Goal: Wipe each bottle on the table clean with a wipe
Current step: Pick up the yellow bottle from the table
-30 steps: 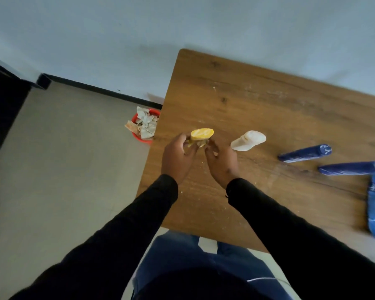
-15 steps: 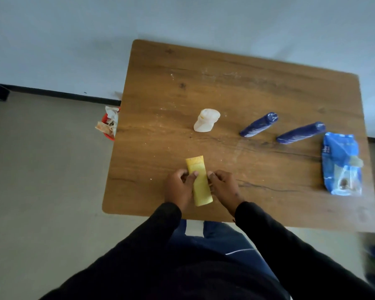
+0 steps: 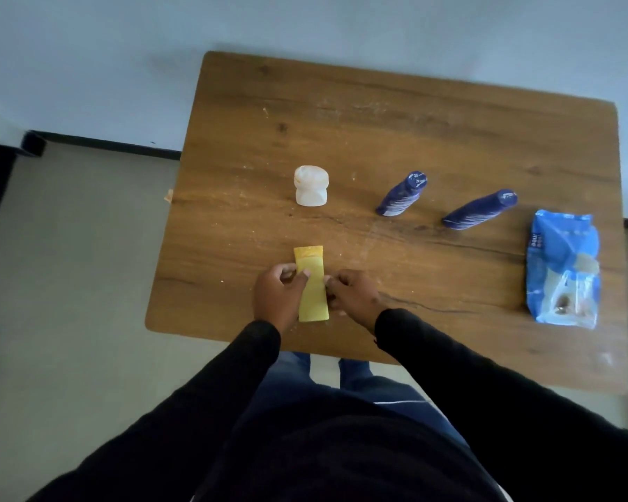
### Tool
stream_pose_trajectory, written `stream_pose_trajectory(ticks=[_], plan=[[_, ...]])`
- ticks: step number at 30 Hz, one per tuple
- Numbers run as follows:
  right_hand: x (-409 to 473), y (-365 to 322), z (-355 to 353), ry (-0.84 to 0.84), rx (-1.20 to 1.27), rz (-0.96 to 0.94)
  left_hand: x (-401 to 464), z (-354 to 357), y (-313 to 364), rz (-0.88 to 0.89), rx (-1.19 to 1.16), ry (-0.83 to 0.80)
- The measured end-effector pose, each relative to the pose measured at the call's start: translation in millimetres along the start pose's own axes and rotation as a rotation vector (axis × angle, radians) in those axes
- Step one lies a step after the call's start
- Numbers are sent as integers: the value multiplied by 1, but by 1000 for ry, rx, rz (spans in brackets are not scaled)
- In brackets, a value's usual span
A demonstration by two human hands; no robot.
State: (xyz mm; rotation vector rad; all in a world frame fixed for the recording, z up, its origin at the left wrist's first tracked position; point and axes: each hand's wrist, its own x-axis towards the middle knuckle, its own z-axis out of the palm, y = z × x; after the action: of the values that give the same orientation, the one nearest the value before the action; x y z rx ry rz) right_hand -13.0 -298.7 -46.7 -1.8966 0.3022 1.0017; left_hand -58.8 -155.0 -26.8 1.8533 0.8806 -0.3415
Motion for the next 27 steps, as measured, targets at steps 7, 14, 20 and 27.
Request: stream_pose_trajectory(ticks=[7, 14, 20, 27], plan=[[-17, 12, -45, -88, -41, -121, -36, 17, 27, 55, -100, 33], [-48, 28, -139, 42, 140, -124, -63, 96, 86, 128, -152, -277], [-58, 85, -230, 531, 283, -159, -83, 199, 137, 101, -76, -679], [-38, 141, -277, 1047, 26, -22, -83, 282, 173, 84, 35, -777]])
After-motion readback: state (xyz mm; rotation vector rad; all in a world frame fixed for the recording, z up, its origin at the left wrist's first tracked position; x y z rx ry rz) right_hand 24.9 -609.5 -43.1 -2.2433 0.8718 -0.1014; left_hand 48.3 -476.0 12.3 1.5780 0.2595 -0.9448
